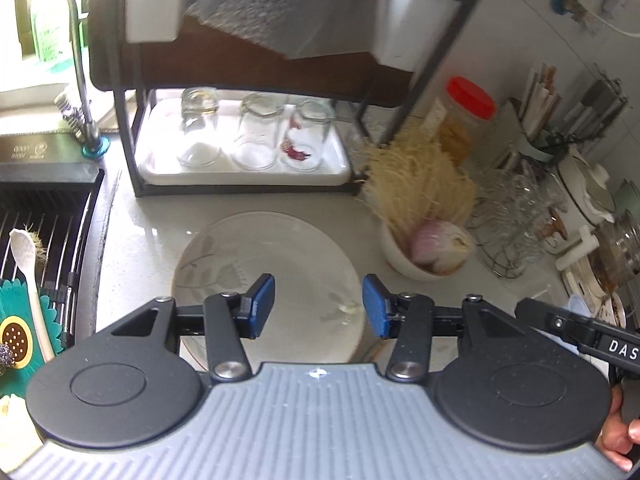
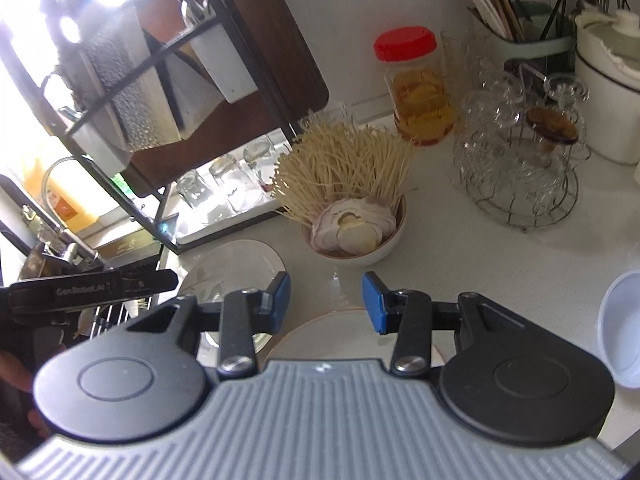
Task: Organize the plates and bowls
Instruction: 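Close both grippers on the rim of the second white plate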
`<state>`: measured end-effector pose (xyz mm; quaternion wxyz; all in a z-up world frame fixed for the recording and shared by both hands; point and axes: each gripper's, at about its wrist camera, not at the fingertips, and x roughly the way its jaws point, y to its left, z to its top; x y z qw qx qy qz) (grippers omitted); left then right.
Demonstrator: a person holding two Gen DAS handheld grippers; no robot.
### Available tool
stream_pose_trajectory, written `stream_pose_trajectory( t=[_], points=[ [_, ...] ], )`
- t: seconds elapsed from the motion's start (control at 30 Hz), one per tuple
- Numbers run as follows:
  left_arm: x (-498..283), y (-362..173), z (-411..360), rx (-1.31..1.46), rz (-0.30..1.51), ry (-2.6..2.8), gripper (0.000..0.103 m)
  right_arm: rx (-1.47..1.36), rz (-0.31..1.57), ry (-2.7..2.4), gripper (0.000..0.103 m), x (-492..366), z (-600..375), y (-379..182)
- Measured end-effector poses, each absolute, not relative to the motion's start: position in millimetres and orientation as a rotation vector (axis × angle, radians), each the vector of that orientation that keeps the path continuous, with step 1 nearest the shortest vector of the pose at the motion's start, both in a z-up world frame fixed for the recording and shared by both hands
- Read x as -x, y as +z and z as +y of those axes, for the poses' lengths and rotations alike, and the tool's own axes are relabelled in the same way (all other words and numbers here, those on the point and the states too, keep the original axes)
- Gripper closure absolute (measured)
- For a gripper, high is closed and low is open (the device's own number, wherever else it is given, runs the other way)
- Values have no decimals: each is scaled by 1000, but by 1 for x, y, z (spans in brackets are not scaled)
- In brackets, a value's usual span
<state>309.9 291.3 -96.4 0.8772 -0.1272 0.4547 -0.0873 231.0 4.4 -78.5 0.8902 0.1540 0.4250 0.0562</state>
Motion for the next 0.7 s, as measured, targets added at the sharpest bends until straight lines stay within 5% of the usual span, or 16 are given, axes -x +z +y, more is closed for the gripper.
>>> stream_pose_trajectory(
  t=[0.1, 0.2, 0.6, 0.7],
  points=[
    [-320, -106, 304, 271, 961, -177, 48, -348, 914, 100, 58, -241, 11, -89],
    [-327, -116, 315, 267, 973, -177, 48, -374, 941, 87, 40, -250, 18, -100],
    [-350, -153, 357, 239, 979, -165, 50, -338, 1032, 138, 41, -289, 67, -137],
    [-359, -162, 359, 207, 988, -184, 50, -317, 1068, 149, 49, -303, 82, -148]
  ],
)
